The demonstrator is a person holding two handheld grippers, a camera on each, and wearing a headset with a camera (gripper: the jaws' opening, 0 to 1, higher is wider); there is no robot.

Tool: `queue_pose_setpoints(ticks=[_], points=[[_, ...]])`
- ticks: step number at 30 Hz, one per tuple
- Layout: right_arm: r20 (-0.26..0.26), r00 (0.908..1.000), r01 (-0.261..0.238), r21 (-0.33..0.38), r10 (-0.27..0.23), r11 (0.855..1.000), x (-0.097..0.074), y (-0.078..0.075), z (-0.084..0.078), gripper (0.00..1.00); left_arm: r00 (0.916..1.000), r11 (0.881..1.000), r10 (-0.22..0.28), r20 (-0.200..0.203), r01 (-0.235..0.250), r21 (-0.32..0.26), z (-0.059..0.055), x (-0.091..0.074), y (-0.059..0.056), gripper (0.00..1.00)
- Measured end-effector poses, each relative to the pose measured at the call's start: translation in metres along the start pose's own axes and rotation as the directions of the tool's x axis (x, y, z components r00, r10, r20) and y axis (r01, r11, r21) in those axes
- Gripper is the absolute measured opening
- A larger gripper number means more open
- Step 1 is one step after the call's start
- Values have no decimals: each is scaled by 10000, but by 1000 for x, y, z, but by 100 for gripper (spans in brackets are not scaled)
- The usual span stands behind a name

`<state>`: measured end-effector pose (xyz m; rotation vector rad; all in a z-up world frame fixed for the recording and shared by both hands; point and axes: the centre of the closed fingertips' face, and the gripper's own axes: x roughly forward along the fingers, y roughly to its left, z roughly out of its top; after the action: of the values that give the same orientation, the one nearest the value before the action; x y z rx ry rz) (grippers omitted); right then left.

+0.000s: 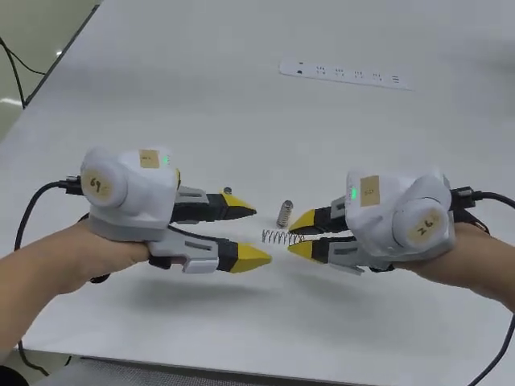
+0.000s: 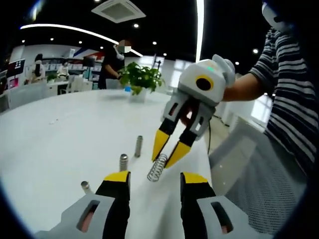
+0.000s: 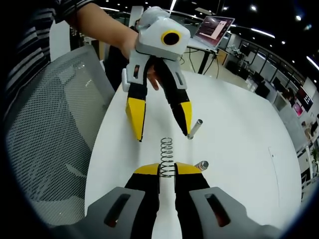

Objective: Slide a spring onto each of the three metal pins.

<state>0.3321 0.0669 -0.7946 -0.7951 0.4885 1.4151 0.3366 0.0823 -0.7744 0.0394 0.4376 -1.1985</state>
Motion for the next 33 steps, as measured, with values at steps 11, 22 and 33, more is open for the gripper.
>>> queue_pose_setpoints(ticks=[11,22,33], points=[[238,9997,-56,-66,57,10000,-1,1,6,7,9996,9993,-279,28,278,255,2,10,-6,17],[344,9994,-102,-129,106,9999,-4,0,9,7,9997,9983,-261,2,261,529,3,12,-5,8],[291,9994,-193,-77,195,9998,-5,2,7,7,9985,9948,-494,-221,511,880,-1,13,-7,3]])
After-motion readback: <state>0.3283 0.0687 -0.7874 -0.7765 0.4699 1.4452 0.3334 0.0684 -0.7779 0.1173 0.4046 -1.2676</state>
